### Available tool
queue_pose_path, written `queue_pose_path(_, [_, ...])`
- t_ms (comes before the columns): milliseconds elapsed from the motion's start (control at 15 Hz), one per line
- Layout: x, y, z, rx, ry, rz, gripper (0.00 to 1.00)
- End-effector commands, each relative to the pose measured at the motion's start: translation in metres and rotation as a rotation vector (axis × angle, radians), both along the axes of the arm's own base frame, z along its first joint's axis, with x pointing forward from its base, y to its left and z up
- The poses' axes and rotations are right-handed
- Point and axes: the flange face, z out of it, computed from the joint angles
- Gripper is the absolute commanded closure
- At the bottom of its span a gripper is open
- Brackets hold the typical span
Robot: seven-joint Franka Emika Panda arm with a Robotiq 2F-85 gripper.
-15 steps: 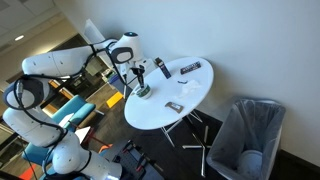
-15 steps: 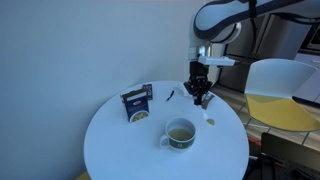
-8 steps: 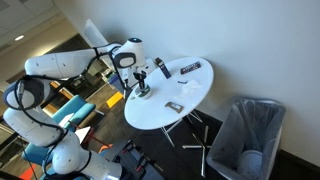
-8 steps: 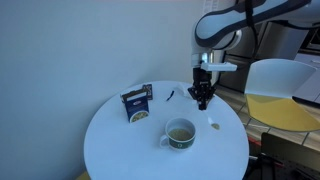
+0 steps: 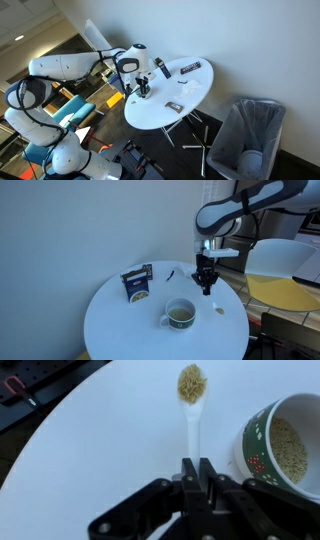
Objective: Use the spoon to pick up the contents in the mug
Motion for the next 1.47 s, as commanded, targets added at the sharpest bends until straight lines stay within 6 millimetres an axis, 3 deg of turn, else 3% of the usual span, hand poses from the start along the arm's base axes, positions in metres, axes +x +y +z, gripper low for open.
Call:
queue_pose_path(0, [-0.008, -0.005, -0.010, -0.011, 0.016, -0.046, 0.97])
queue_pose_path(1400, [-0.010, -0.026, -0.068, -0.068, 0.051, -0.117, 0.97])
